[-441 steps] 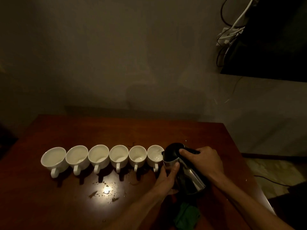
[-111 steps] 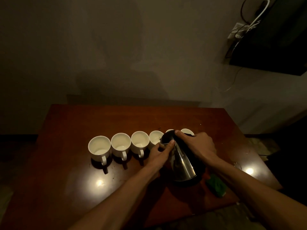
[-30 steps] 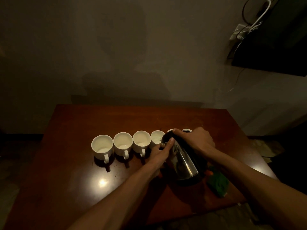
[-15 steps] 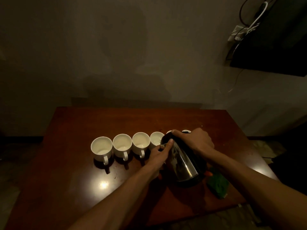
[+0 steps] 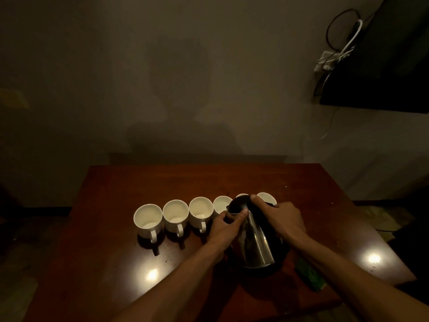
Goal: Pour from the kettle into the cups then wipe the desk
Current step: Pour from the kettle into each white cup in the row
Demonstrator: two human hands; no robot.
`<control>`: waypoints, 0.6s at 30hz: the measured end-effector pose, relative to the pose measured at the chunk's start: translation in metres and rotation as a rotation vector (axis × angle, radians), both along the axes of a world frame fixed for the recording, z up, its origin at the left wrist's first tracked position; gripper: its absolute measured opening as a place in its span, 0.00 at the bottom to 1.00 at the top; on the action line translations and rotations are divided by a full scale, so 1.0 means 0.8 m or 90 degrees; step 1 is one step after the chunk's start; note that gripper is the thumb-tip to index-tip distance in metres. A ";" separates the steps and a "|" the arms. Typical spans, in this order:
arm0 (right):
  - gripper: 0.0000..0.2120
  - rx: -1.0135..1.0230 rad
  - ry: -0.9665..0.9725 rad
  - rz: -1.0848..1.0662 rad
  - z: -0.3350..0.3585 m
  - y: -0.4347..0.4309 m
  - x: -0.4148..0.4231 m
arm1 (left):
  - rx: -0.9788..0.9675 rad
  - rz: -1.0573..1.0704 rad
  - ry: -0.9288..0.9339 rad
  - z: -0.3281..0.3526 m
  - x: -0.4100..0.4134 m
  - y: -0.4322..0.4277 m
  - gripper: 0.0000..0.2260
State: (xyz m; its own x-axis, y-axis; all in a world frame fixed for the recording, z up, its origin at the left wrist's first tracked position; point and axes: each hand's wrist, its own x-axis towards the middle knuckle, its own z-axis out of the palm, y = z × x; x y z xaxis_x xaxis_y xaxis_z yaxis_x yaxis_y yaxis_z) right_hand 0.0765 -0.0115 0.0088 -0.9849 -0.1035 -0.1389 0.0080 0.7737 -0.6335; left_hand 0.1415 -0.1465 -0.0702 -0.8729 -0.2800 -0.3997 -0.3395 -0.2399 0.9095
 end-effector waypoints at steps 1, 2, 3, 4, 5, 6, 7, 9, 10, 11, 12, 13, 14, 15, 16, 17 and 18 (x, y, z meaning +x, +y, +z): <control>0.31 -0.002 0.000 0.000 0.000 0.000 0.001 | -0.003 0.001 0.005 0.001 0.002 0.000 0.37; 0.32 -0.006 -0.001 0.000 0.001 0.000 0.001 | -0.003 0.003 0.011 0.003 0.004 0.000 0.36; 0.32 -0.012 0.000 0.003 0.001 0.001 0.002 | -0.005 0.006 0.017 0.005 0.006 0.001 0.36; 0.33 -0.022 0.000 0.006 0.000 0.001 0.002 | -0.007 0.009 0.023 0.007 0.008 0.001 0.36; 0.33 -0.032 0.004 0.008 -0.001 0.001 0.003 | -0.010 0.013 0.030 0.010 0.010 0.001 0.35; 0.32 -0.039 0.011 0.007 -0.001 0.002 0.005 | -0.017 0.018 0.037 0.013 0.012 0.001 0.35; 0.32 -0.043 0.018 0.006 -0.001 0.002 0.007 | -0.024 0.025 0.044 0.016 0.015 0.002 0.35; 0.32 -0.056 0.024 0.003 -0.001 0.003 0.011 | -0.040 0.038 0.051 0.023 0.021 0.002 0.34; 0.34 -0.064 0.023 0.003 -0.002 0.003 0.013 | -0.052 0.044 0.051 0.026 0.024 0.002 0.33; 0.35 -0.072 0.021 0.004 -0.002 0.003 0.015 | -0.064 0.049 0.048 0.029 0.027 0.003 0.32; 0.35 -0.079 0.019 0.004 -0.003 0.004 0.017 | -0.073 0.054 0.043 0.030 0.030 0.002 0.31; 0.35 -0.083 0.018 0.007 -0.004 0.003 0.019 | -0.077 0.058 0.040 0.032 0.033 0.002 0.32; 0.35 -0.088 0.018 0.013 -0.005 0.002 0.021 | -0.078 0.062 0.038 0.034 0.037 0.002 0.33; 0.34 -0.090 0.019 0.021 -0.004 0.001 0.025 | -0.079 0.067 0.038 0.036 0.041 0.003 0.33; 0.34 -0.094 0.020 0.028 -0.003 -0.002 0.028 | -0.080 0.074 0.039 0.038 0.044 0.002 0.32; 0.33 -0.100 0.019 0.035 -0.002 -0.004 0.031 | -0.085 0.083 0.039 0.037 0.047 0.002 0.31; 0.32 -0.107 0.016 0.040 -0.001 -0.006 0.035 | -0.091 0.091 0.038 0.037 0.051 0.001 0.29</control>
State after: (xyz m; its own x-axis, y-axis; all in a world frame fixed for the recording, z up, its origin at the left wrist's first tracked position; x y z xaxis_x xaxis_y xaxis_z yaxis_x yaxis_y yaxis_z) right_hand 0.1047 -0.0164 0.0079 -0.9787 -0.1844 -0.0900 -0.0543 0.6554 -0.7533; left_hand 0.1824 -0.1459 -0.0407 -0.8409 -0.4529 -0.2962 -0.2559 -0.1495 0.9551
